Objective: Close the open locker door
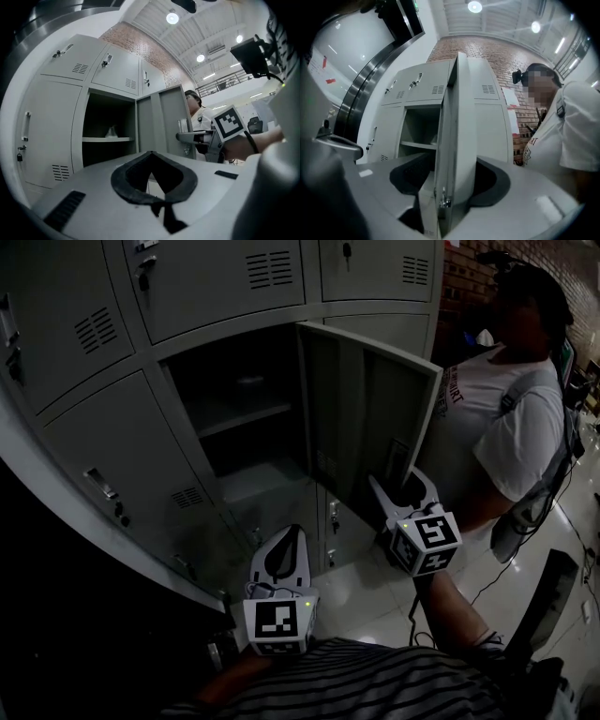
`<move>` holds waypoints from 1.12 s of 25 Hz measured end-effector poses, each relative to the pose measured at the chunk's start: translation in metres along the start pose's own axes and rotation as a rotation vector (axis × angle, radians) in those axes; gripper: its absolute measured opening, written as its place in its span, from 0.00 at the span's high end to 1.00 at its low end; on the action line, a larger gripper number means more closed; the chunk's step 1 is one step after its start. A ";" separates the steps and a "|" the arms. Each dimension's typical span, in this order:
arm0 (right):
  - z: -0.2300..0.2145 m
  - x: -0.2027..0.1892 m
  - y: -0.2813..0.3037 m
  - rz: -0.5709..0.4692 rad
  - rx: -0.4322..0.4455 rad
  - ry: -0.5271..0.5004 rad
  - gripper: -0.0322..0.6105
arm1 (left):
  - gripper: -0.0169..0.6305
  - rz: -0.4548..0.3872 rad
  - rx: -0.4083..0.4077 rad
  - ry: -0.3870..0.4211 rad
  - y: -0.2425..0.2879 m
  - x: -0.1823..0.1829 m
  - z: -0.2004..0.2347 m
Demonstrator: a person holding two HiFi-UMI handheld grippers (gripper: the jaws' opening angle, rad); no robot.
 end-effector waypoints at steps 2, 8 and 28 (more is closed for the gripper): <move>0.009 0.003 -0.001 -0.014 0.023 0.020 0.59 | 0.97 -0.004 0.012 -0.012 0.002 0.001 0.007; 0.081 0.009 -0.003 -0.011 0.224 0.008 0.62 | 0.97 -0.024 0.075 -0.037 -0.005 -0.004 0.034; 0.242 -0.004 0.185 0.005 0.440 -0.084 0.74 | 0.97 0.001 0.284 -0.075 -0.027 -0.026 0.187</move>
Point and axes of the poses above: the fingertips, and each gripper's own axes: y forward along the fingers, z to its left, x out of its top, the point moved 8 cm from there along -y, backward along the fingers, and after that the axes turned 1 degree about x, right-handed, at the moved point
